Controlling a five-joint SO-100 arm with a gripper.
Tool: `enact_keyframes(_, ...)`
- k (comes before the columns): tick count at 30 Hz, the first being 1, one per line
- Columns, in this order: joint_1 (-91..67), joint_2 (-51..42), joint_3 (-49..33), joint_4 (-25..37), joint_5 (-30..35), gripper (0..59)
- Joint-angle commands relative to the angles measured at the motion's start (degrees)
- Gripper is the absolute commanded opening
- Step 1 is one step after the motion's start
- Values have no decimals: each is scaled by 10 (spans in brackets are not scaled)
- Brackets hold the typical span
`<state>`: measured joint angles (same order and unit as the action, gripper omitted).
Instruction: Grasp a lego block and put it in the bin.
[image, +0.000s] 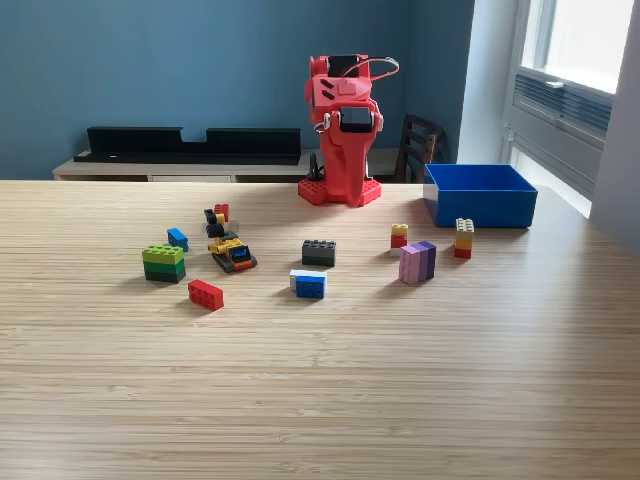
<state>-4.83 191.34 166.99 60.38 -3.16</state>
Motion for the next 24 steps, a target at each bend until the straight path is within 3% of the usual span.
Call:
enact_keyframes(1,-4,-26,-91,17,11,0)
enact_keyframes(11,7,-294,-267,54,38,0)
enact_keyframes(18,21,-430,-394,121,27,3)
enact_keyframes(21,25,-469,-454,163,33,47)
enact_keyframes(24,25,-506,-503,200,29,185)
